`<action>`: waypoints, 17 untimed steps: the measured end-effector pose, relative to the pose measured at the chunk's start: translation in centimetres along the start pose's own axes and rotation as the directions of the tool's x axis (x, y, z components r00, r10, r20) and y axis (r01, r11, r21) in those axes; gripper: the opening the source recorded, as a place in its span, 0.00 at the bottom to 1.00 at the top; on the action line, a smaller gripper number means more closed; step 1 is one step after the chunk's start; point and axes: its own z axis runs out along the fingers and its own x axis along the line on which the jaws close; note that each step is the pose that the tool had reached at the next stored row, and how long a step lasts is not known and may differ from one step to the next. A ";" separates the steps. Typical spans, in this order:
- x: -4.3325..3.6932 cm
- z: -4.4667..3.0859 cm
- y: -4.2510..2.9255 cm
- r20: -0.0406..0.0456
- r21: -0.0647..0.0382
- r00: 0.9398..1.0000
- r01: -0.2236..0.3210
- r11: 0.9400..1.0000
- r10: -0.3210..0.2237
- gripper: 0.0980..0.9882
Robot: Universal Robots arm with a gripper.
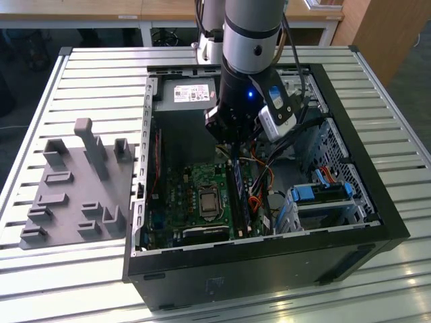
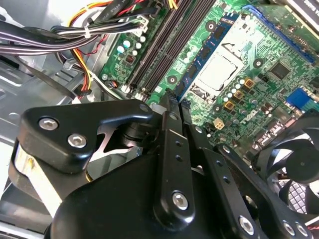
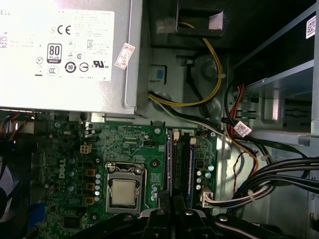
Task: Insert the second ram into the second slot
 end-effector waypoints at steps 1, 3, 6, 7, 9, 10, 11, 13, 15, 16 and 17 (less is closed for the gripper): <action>0.00 0.06 0.00 0.000 0.000 1.000 0.000 1.000 0.000 0.04; 0.01 0.14 0.00 0.000 0.001 1.000 0.000 1.000 0.000 0.04; 0.03 0.34 -0.01 0.000 0.000 1.000 0.000 1.000 0.000 0.04; 0.03 0.41 -0.01 0.000 0.001 1.000 0.000 1.000 0.000 0.04; 0.04 0.51 -0.01 -0.001 0.002 1.000 0.000 1.000 0.000 0.04; 0.04 0.54 -0.01 -0.001 0.002 1.000 0.000 1.000 0.000 0.04; 0.04 0.57 -0.01 -0.001 0.002 1.000 0.000 1.000 0.000 0.04; 0.04 0.66 -0.01 -0.001 0.002 1.000 0.000 1.000 0.000 0.04; 0.04 0.73 -0.02 -0.001 0.002 1.000 0.000 1.000 0.000 0.04; 0.04 0.74 -0.02 -0.001 0.002 1.000 0.000 1.000 0.000 0.04; 0.04 0.75 -0.03 -0.001 0.002 1.000 0.000 1.000 0.000 0.04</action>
